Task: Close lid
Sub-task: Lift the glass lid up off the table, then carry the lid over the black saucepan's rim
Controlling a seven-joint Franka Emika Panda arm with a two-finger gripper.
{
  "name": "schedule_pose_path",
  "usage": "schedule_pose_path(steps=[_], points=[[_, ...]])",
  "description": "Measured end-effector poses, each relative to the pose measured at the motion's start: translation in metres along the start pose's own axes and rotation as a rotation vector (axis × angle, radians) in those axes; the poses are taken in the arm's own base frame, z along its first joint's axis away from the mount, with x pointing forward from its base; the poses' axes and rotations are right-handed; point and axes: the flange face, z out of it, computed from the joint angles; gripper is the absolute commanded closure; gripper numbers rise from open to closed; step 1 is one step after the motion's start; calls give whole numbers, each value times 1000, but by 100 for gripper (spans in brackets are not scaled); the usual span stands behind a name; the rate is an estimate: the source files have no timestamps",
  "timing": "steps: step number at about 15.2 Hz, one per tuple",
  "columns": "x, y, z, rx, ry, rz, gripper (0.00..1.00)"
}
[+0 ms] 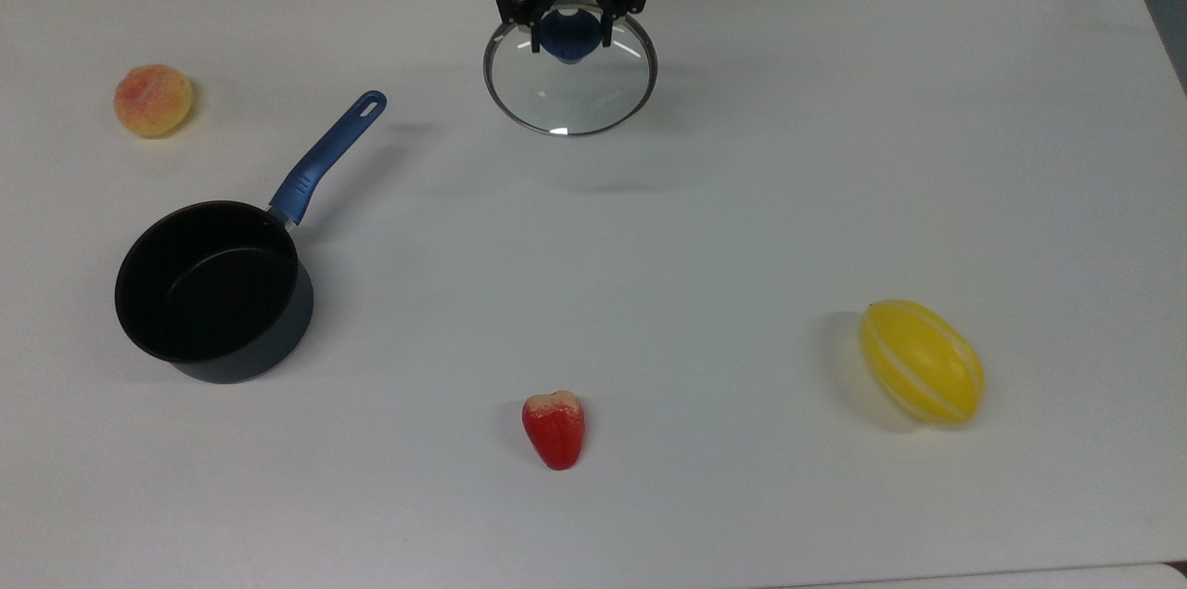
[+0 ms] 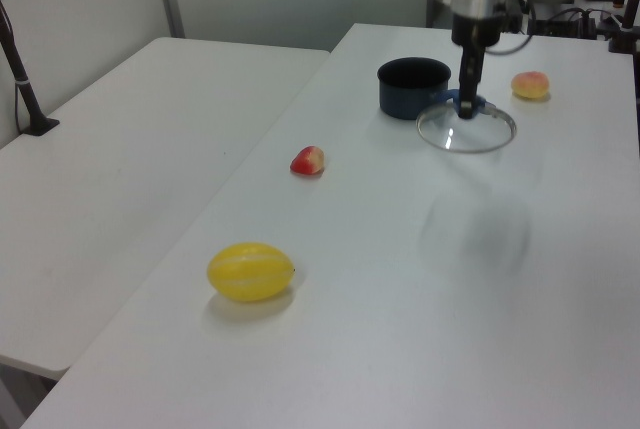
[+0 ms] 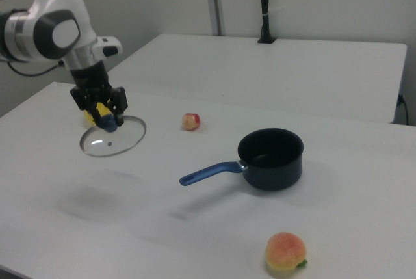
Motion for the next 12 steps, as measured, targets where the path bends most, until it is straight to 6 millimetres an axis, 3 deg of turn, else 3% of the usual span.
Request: schedule_pose_path(steps=[3, 7, 12], points=[[7, 26, -36, 6, 27, 52, 86], [22, 77, -67, 18, 40, 144, 87], [60, 140, -64, 1, 57, 317, 88]])
